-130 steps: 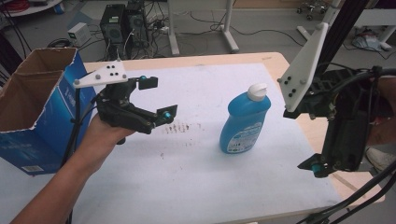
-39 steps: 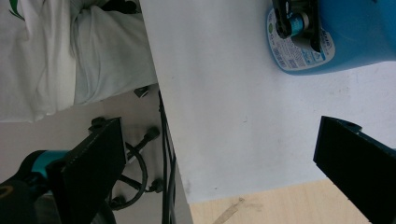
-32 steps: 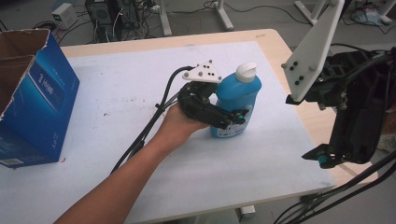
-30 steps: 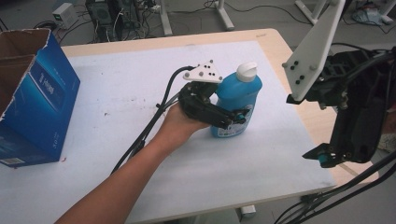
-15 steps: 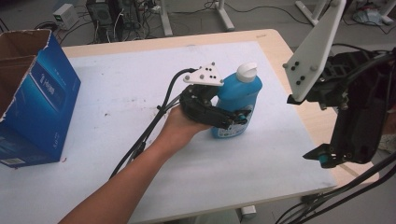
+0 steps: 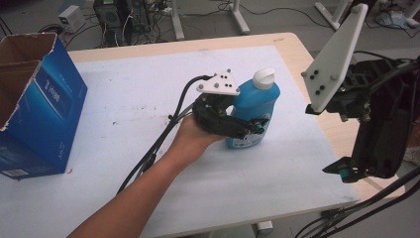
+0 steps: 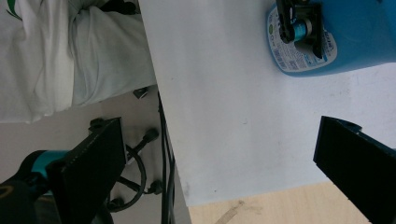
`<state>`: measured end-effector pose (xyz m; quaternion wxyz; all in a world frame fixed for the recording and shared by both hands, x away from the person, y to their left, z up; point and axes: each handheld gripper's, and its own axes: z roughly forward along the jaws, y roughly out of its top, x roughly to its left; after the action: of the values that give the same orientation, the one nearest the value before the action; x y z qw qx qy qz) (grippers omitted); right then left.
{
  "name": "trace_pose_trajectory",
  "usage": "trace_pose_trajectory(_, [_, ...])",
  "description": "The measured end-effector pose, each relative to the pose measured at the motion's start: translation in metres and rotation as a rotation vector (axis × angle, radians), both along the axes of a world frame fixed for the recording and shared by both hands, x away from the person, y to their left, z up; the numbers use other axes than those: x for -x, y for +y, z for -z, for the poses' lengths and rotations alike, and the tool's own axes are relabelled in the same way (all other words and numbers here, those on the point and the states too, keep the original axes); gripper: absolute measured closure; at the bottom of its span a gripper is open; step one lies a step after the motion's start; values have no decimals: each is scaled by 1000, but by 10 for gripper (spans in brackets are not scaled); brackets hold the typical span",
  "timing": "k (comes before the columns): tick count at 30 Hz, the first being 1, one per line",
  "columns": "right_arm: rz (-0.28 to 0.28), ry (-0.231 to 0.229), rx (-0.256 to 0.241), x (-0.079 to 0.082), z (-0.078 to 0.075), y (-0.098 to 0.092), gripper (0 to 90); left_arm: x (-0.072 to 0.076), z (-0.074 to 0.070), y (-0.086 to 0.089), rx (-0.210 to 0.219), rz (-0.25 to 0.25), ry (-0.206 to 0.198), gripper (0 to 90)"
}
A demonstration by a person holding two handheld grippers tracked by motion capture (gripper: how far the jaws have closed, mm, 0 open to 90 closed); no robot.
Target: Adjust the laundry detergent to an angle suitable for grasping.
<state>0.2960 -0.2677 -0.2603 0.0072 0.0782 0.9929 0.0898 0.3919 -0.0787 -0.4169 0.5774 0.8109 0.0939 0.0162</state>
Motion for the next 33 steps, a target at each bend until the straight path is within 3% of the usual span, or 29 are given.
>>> trace_pose_trajectory(14, [5, 4, 2, 0, 1, 0, 20, 2, -3, 1, -4, -8, -19, 448])
trace_pose_trajectory(18, [1, 3, 3, -1, 1, 2, 20, 4, -11, 4, 25, 6, -31, 450])
trace_pose_trajectory(21, [-3, 4, 4, -3, 1, 4, 20, 3, -23, 13, 12, 38, -61, 450])
trace_pose_trajectory(33, [-15, 7, 3, -7, 2, 16, 20, -10, -44, 55, -11, 86, -97, 450])
